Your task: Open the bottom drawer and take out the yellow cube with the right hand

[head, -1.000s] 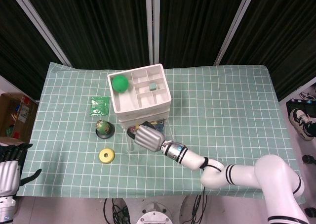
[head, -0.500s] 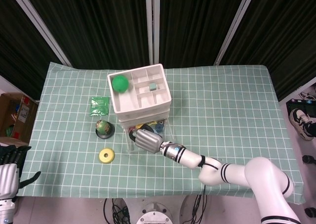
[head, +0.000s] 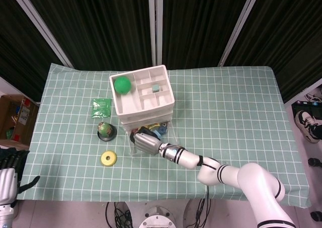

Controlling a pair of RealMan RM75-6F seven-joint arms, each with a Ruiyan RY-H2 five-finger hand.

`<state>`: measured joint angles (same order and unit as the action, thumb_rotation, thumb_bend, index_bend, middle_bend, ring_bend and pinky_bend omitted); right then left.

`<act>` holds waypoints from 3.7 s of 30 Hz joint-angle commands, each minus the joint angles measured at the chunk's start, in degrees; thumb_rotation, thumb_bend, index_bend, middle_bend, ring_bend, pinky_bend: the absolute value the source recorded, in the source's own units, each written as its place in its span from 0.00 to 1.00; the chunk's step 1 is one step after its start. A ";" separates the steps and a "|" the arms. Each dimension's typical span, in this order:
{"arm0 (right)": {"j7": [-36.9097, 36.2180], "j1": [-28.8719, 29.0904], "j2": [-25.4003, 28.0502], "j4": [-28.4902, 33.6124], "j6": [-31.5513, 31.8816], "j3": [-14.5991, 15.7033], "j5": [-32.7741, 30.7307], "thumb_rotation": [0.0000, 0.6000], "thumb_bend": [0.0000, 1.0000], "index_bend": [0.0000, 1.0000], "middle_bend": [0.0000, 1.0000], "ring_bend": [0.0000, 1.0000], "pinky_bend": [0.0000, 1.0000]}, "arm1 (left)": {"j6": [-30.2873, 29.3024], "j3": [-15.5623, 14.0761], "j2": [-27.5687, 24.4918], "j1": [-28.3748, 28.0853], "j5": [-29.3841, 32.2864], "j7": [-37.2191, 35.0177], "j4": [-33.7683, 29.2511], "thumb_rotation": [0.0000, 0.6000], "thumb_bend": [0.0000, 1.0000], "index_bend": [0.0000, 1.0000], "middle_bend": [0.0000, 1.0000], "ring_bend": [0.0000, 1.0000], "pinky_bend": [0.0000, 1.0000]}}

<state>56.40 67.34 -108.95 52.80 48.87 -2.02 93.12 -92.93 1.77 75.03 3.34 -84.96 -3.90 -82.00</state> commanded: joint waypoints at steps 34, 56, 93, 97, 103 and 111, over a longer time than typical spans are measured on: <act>-4.95 1.68 -7.78 -14.80 -1.71 -1.21 1.64 1.00 0.32 0.52 0.93 1.00 1.00 | -0.08 0.13 -0.02 1.05 0.11 -1.71 0.39 1.00 0.12 0.22 0.20 0.18 0.21; -5.35 -3.44 0.23 -0.89 9.61 0.44 5.29 1.00 0.39 0.68 0.93 1.00 1.00 | -0.36 0.30 -0.98 0.73 -1.10 -1.02 -0.58 1.00 0.12 0.22 0.20 0.18 0.21; -43.57 -27.77 26.16 33.19 5.88 0.71 -21.31 1.00 0.37 0.20 0.93 0.99 1.00 | 1.31 -0.08 -3.51 -2.43 -4.02 6.75 -9.32 1.00 0.12 0.22 0.20 0.18 0.21; -42.70 -28.04 27.63 35.18 5.08 0.33 -22.71 1.00 0.33 0.01 0.93 0.99 1.00 | 1.17 -0.17 -3.55 -2.36 -4.04 6.81 -9.35 1.00 0.12 0.22 0.20 0.18 0.21; -44.28 -31.08 31.97 39.48 8.41 -0.14 -23.39 1.00 0.29 0.00 0.80 0.89 0.97 | 1.23 -0.04 -3.11 -2.60 -4.05 6.37 -8.73 1.00 0.12 0.22 0.20 0.18 0.21; -53.33 -42.97 39.03 43.49 25.80 1.38 -17.01 1.00 0.29 0.00 0.18 0.12 0.22 | 1.45 0.86 -1.66 -3.24 -3.25 7.38 -6.68 1.00 0.12 0.22 0.20 0.18 0.21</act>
<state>7.88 29.93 -73.07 94.66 67.53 -1.53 72.91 -91.55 2.52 73.21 0.21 -88.33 3.34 -88.84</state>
